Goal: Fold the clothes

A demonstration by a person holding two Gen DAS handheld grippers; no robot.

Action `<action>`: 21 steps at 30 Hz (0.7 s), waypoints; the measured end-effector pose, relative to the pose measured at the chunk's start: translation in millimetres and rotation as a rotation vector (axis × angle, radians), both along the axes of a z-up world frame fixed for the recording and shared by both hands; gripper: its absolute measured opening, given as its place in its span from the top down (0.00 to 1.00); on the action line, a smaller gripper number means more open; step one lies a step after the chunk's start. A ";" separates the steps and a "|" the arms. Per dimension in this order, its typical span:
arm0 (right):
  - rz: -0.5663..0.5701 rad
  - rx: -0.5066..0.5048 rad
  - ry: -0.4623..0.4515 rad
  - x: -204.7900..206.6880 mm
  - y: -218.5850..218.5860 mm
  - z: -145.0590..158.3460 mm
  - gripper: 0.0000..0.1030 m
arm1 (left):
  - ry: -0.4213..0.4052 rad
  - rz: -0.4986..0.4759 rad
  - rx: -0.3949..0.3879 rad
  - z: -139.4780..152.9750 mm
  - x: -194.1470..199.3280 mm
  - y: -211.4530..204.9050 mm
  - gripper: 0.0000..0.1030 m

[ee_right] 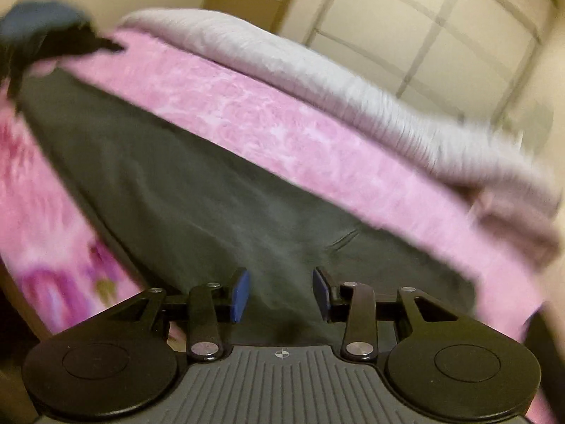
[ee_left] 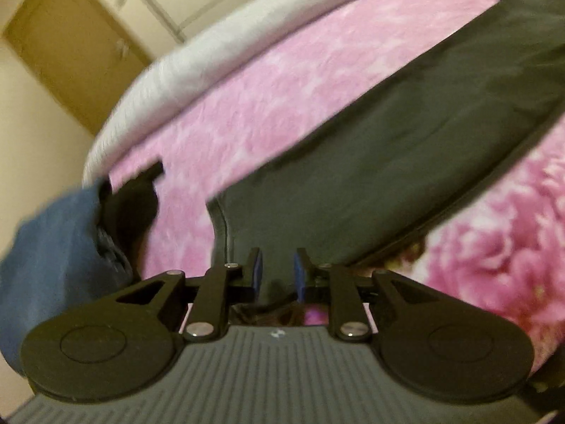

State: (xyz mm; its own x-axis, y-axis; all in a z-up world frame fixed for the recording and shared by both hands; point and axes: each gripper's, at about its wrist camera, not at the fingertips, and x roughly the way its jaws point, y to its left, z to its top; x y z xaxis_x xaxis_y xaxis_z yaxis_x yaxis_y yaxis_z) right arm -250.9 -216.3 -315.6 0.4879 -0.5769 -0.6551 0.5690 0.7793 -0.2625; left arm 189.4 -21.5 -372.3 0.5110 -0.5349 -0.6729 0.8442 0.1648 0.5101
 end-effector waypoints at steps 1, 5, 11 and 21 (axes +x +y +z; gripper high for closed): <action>-0.005 0.042 0.003 4.5 -5.1 -4.1 0.62 | -0.005 0.003 0.019 -5.1 1.2 -1.0 0.83; -0.003 0.137 0.073 16.1 -11.5 -21.5 0.62 | -0.019 0.011 0.035 -10.0 -2.2 4.0 0.84; -0.139 0.186 -0.104 -12.5 -11.7 8.0 0.61 | -0.013 0.068 -0.033 14.9 -16.2 24.6 0.78; -0.543 0.253 -0.279 -61.0 -34.1 38.6 0.45 | 0.127 0.174 -0.210 44.0 -41.9 32.9 0.51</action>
State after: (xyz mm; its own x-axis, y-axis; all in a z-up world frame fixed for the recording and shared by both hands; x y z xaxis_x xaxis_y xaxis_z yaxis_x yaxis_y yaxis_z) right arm -311.9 -250.4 -277.0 0.3422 -0.6340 -0.6935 0.9187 0.3807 0.1053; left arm 147.5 11.3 -328.3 0.5258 -0.5810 -0.6213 0.8490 0.4034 0.3413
